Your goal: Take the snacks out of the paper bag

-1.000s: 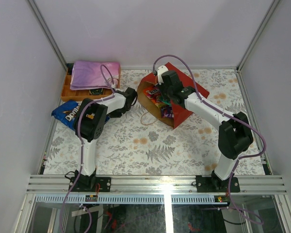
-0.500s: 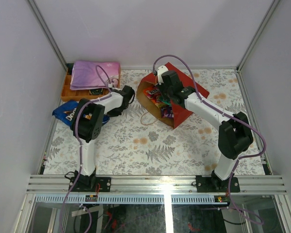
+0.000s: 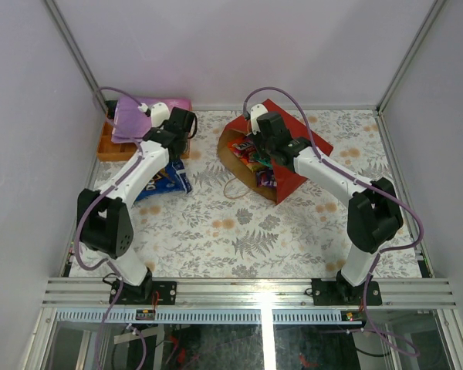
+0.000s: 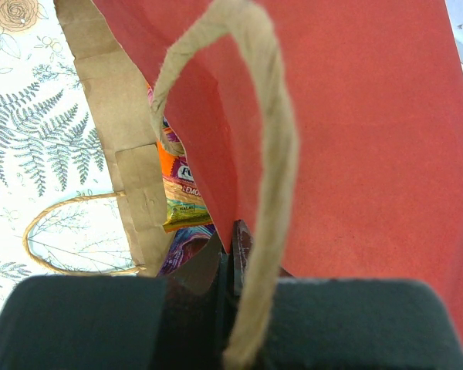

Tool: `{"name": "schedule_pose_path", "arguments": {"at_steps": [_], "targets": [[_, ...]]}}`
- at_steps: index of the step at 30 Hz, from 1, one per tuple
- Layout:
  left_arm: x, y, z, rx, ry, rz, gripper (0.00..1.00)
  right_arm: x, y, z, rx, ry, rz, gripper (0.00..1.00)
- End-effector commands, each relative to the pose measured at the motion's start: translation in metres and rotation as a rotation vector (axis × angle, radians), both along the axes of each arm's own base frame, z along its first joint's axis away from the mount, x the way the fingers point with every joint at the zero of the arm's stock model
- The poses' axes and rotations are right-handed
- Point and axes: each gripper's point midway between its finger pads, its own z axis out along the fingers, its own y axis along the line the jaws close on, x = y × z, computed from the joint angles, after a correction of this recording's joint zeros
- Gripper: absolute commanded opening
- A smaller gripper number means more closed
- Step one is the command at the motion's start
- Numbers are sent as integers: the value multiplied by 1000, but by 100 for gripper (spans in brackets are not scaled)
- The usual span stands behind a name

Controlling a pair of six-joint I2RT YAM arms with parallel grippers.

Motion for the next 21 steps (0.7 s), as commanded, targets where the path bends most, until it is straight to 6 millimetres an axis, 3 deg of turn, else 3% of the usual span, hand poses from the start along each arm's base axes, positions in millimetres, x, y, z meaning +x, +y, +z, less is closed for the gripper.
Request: {"name": "schedule_pose_path", "arguments": {"at_steps": [1,2,4,6,8,9,12,15,17,21], "targets": [[21,14,13,-44,-134,95,0,2,10,35,82,-62,16,2],[24,14,7,-49,-123,93,2,2,10,35,81,-61,16,2],[27,11,-10,-64,-91,76,19,2,10,36,81,-64,17,2],[33,1,-25,-101,-67,22,49,2,10,37,79,-65,16,2],[33,-5,-32,-120,-49,-11,94,2,9,37,77,-65,15,2],[33,-4,-29,-121,-54,-11,99,1,9,37,74,-66,14,2],[33,10,-6,-168,-114,16,100,2,9,37,76,-67,15,2],[30,30,7,-341,-208,41,100,2,10,36,79,-62,17,2],[22,46,-3,-497,-252,75,100,2,11,35,79,-60,20,2],[-4,79,-54,-619,-226,229,100,1,11,34,83,-57,23,2]]}}
